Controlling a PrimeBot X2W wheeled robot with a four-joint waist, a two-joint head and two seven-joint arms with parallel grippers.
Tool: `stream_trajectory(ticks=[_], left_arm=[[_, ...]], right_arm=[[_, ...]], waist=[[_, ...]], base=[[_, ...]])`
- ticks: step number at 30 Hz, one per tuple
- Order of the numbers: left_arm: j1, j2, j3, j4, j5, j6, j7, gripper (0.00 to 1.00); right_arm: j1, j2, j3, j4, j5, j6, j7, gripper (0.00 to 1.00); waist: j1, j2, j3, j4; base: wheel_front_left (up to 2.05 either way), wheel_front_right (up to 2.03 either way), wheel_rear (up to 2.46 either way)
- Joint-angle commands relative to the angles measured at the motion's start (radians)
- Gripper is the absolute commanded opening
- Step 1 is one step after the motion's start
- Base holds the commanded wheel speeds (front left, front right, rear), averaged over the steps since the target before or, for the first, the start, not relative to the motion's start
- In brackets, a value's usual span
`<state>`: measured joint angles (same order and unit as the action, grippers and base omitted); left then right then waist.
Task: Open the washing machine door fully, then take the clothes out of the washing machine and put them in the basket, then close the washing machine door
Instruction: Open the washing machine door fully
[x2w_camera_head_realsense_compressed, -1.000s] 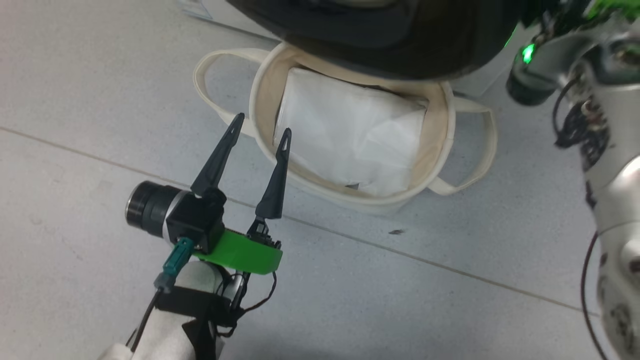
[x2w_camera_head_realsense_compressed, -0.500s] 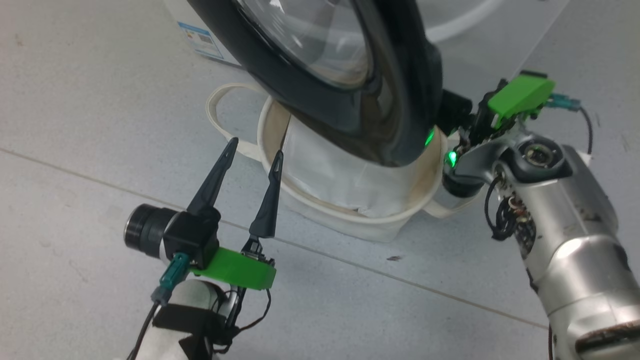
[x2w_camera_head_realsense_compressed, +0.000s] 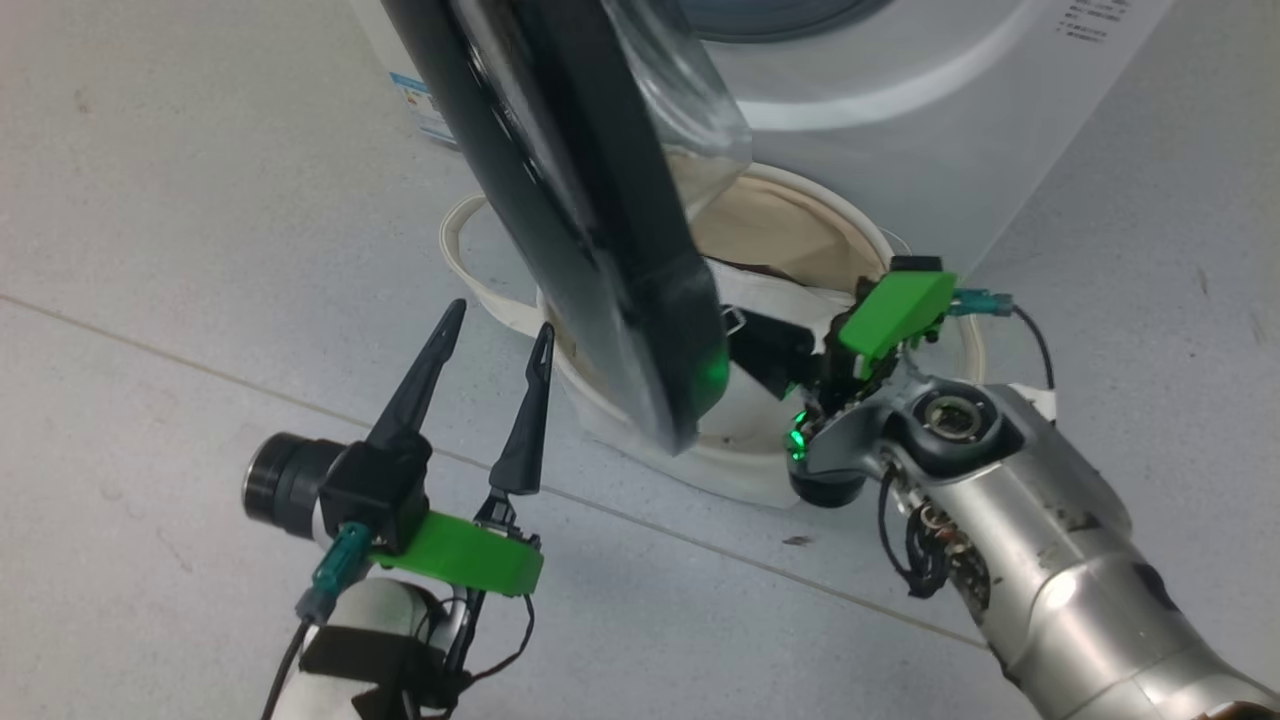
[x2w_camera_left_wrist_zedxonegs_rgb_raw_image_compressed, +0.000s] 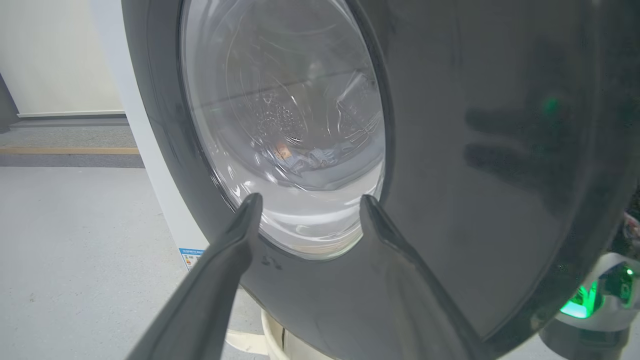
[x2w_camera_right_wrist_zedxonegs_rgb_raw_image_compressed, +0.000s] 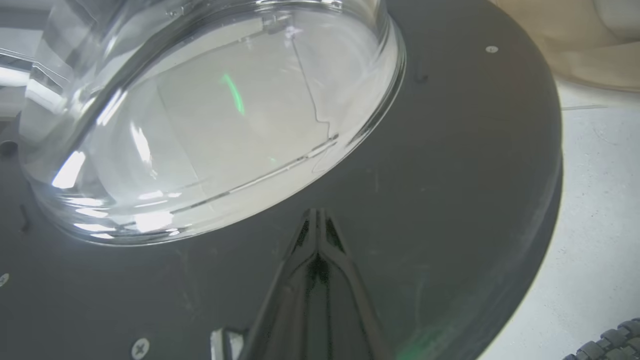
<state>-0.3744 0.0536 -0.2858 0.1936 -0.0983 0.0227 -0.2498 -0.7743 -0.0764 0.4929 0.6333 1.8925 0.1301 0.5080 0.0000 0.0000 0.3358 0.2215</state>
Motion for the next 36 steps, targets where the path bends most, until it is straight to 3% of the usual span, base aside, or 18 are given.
stream_trajectory(ticks=[1, 15, 18, 23, 32, 36], left_arm=[[-0.002, 0.007, 0.038, -0.034, 0.008, 0.001, -0.012, 1.00], [0.023, 0.006, 0.081, -0.012, 0.003, 0.001, -0.012, 1.00], [0.034, 0.006, 0.086, -0.005, 0.003, -0.001, -0.012, 1.00], [0.060, 0.006, 0.096, 0.007, 0.006, -0.003, -0.012, 1.00], [0.126, 0.023, 0.128, 0.005, 0.005, -0.008, -0.012, 1.00], [0.158, 0.029, 0.140, -0.014, 0.002, -0.015, -0.012, 1.00]], right_arm=[[0.002, 0.026, 0.015, -0.036, 0.007, 0.001, -0.011, 0.00], [-0.015, -0.001, 0.038, -0.026, 0.032, 0.001, -0.095, 0.00], [-0.009, -0.026, 0.017, -0.061, -0.008, 0.001, -0.165, 0.00], [0.032, -0.086, 0.012, -0.159, -0.164, 0.001, -0.324, 0.00], [0.134, -0.206, 0.111, -0.260, -0.584, 0.001, -0.673, 0.00], [0.184, -0.225, 0.120, -0.281, -0.725, 0.001, -0.750, 0.00]], waist=[[0.0000, 0.0000, 0.001, 0.000], [0.0000, 0.0000, -0.044, -0.010], [0.0000, 0.0000, -0.072, -0.019], [0.0000, 0.0000, -0.126, -0.038], [0.0000, 0.0000, -0.221, -0.087], [0.0000, 0.0000, -0.247, -0.111]], base=[[0.00, 0.00, 0.00], [0.00, 0.00, 0.00], [0.00, 0.00, 0.00], [0.00, 0.00, 0.00], [0.00, 0.00, 0.00], [0.00, 0.00, 0.00]])
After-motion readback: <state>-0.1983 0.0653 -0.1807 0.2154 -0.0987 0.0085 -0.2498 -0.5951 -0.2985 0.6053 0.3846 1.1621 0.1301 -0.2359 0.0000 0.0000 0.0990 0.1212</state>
